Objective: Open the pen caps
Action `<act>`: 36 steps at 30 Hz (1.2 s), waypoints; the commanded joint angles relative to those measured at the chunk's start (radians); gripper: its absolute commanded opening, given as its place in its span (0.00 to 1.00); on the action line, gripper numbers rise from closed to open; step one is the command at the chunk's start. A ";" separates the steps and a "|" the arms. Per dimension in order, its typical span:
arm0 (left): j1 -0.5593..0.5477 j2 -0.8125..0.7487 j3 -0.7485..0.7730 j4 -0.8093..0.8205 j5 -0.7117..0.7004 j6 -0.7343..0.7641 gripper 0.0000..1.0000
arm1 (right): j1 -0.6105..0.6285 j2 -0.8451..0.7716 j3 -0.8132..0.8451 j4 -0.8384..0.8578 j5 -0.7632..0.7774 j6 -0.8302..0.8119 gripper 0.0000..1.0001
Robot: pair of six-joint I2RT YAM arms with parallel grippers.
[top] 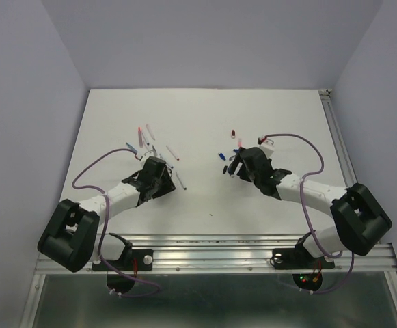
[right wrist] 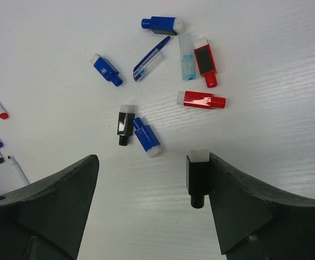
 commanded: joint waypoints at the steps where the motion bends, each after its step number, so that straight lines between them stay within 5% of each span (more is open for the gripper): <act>1: 0.002 -0.052 0.044 -0.033 -0.008 0.018 0.60 | -0.004 -0.028 -0.036 -0.013 0.015 0.006 0.85; 9: 0.002 -0.196 0.054 -0.077 0.009 0.029 0.77 | -0.002 0.081 0.026 -0.022 0.000 -0.034 0.91; 20: 0.002 -0.278 0.067 -0.126 -0.020 0.029 0.80 | -0.002 0.261 0.149 -0.130 -0.028 -0.112 1.00; 31: 0.002 -0.305 0.074 -0.131 -0.003 0.029 0.82 | -0.002 0.076 0.129 -0.092 -0.068 -0.150 1.00; 36: 0.002 -0.347 0.072 -0.134 -0.004 0.023 0.91 | -0.002 -0.063 0.107 -0.105 -0.054 -0.161 1.00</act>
